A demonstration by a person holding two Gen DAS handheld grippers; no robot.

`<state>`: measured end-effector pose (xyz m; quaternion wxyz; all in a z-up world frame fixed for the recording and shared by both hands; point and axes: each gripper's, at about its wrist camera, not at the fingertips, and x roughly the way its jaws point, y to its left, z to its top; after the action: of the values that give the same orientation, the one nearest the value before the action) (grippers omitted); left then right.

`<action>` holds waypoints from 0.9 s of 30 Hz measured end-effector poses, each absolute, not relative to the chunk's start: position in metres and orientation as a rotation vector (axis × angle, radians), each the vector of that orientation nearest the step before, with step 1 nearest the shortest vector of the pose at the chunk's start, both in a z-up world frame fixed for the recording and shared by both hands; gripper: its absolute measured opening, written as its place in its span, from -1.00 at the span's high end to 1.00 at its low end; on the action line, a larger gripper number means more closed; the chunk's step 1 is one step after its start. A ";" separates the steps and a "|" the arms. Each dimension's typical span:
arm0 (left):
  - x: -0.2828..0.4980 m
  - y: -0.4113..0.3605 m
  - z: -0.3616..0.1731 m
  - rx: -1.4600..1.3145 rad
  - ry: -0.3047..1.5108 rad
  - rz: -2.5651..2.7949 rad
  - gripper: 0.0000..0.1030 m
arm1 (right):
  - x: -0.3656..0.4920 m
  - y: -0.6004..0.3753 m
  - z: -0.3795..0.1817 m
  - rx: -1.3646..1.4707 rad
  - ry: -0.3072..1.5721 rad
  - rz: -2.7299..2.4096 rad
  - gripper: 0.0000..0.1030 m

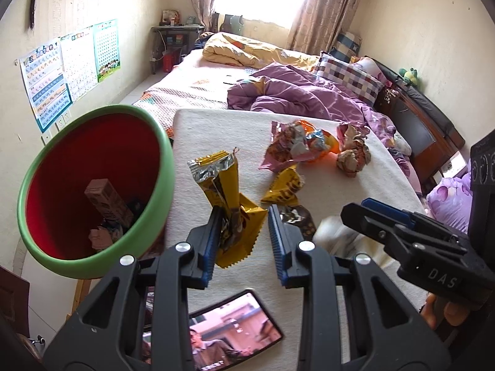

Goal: Collect trash
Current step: 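Carry the yellow wrapper and white paper toward the red bucket with both tools, then open the left tool over the bucket while right releases the white paper into it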

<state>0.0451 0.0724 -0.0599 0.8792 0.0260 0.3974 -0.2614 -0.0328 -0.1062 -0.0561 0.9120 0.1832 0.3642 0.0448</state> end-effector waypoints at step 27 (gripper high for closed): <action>0.094 0.142 -0.058 0.021 0.815 -0.420 0.43 | -0.081 -0.106 -0.128 0.452 1.083 0.081 0.26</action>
<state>0.0941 0.1421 -0.0583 0.8967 0.0104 0.3934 -0.2026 -0.0813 -0.1060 -0.1275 0.8320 0.2133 0.5107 0.0383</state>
